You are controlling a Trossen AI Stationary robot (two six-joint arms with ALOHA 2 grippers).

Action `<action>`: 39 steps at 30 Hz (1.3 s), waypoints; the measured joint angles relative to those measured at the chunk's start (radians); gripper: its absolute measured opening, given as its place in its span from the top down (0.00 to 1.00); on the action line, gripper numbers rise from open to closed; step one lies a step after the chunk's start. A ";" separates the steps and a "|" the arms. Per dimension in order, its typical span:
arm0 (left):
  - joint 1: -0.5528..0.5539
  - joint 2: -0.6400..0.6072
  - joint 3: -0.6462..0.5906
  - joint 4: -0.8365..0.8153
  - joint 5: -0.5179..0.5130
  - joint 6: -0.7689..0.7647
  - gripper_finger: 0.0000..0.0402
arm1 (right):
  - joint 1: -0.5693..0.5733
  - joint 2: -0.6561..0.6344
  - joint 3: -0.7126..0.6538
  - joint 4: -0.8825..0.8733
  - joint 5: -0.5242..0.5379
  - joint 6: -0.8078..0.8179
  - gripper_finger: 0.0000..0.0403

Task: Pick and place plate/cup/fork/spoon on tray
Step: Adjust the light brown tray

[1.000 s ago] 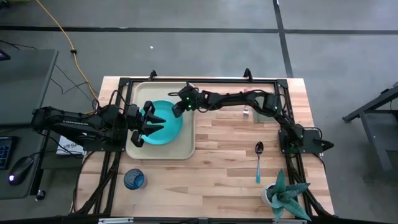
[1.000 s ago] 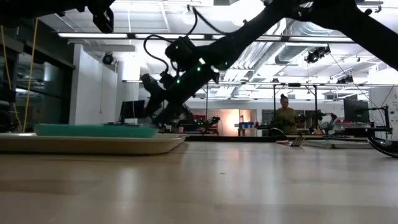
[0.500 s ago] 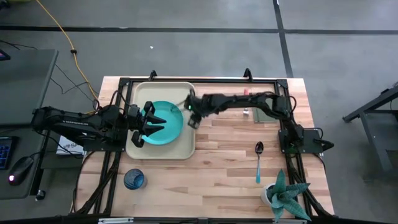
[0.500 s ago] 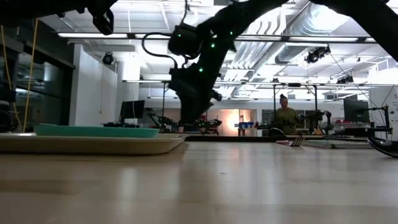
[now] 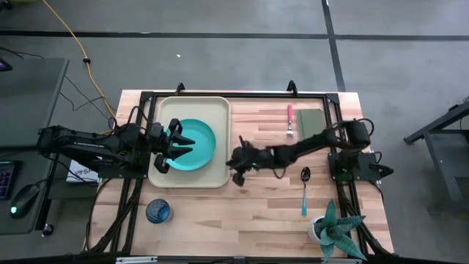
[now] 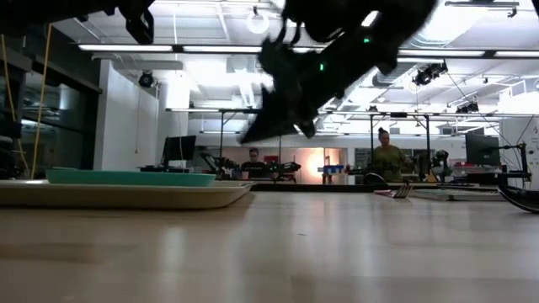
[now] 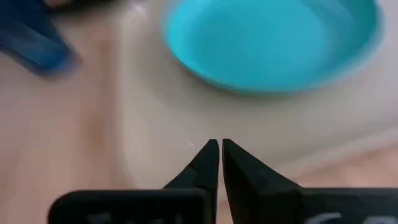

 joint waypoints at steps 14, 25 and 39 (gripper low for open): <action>0.000 0.000 0.000 -0.007 -0.003 0.000 0.74 | 0.064 0.253 0.289 -0.165 -0.031 -0.008 1.00; 0.000 0.006 0.000 -0.008 -0.003 0.000 0.74 | 0.071 0.240 0.332 -0.505 -0.017 -0.028 1.00; 0.000 0.006 0.000 -0.001 -0.003 0.000 0.74 | 0.072 0.144 0.322 -1.055 0.076 -0.100 1.00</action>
